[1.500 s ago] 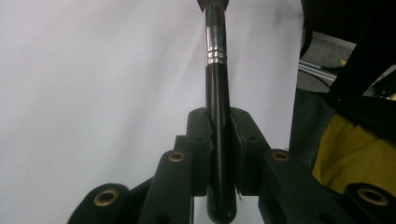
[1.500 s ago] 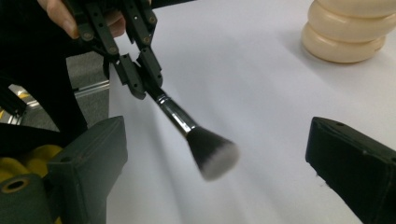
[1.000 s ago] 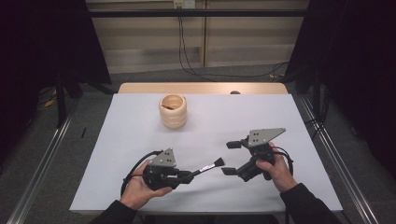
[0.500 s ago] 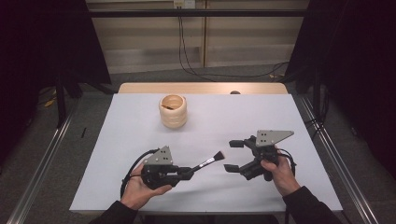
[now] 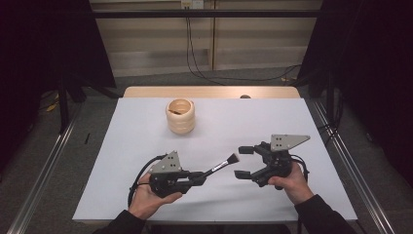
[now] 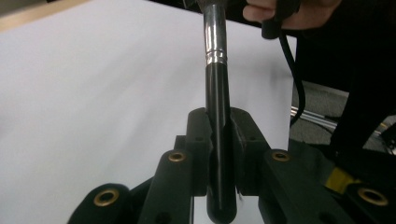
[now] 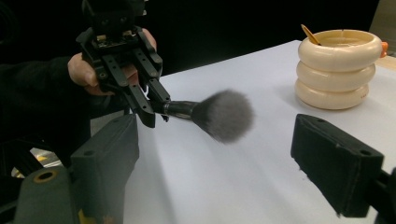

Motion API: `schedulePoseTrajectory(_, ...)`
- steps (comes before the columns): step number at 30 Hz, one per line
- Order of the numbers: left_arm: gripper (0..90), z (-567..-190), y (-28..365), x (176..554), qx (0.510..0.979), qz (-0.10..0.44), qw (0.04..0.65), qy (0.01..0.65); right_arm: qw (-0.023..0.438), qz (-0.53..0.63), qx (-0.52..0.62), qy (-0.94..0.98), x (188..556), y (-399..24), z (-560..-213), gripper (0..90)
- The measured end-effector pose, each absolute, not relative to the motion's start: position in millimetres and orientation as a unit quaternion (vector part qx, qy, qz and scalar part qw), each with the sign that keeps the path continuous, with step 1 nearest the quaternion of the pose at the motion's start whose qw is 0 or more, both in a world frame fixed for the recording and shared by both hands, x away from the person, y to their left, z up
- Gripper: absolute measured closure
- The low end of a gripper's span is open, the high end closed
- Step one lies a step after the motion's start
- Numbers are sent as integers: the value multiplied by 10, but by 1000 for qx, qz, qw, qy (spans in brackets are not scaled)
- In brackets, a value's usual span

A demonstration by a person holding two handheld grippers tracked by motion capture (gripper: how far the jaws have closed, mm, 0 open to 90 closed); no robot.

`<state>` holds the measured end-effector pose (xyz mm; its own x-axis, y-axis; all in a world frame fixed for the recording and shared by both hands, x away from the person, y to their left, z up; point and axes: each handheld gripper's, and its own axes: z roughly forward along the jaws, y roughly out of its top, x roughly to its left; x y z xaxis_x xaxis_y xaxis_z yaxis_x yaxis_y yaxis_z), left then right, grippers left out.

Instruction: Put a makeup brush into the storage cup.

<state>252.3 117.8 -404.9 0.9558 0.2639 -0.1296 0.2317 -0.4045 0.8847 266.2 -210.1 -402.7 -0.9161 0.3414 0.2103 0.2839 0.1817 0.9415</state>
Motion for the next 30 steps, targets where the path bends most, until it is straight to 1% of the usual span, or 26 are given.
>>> schedulePoseTrajectory(3,794,-4031,1143,2529,834,17,534,141,27,605,207,768,2658,-2101,-4010,134)
schedulePoseTrajectory(7,794,-4027,1090,2532,834,23,534,136,18,603,208,770,2655,-2102,-4001,191)
schedulePoseTrajectory(8,794,-4027,1078,2535,833,20,536,135,18,603,208,770,2655,-2101,-3998,207)
schedulePoseTrajectory(10,794,-4018,1061,2547,834,23,535,133,6,609,201,767,2658,-2109,-3994,290)
schedulePoseTrajectory(12,794,-4013,1040,2562,831,21,541,130,4,611,201,766,2659,-2114,-3987,300)
schedulePoseTrajectory(14,794,-4009,1025,2571,830,17,544,126,1,612,200,765,2663,-2124,-3984,328)
schedulePoseTrajectory(16,794,-4008,1017,2570,831,20,542,125,3,611,204,765,2666,-2132,-3980,334)
schedulePoseTrajectory(18,794,-4016,1007,2564,832,21,541,123,-5,615,202,762,2673,-2140,-3980,387)
schedulePoseTrajectory(22,794,-4042,976,2542,829,17,547,117,-20,615,197,763,2688,-2130,-3991,450)
schedulePoseTrajectory(23,794,-4047,974,2538,829,15,547,118,-24,615,194,764,2689,-2127,-3994,480)
schedulePoseTrajectory(25,793,-4057,975,2540,831,17,544,116,-29,614,191,765,2688,-2116,-3993,505)
schedulePoseTrajectory(29,794,-4072,975,2540,829,12,547,115,-42,616,181,766,2696,-2124,-4001,597)
schedulePoseTrajectory(30,794,-4073,972,2537,829,11,547,116,-45,617,179,765,2699,-2126,-4005,609)
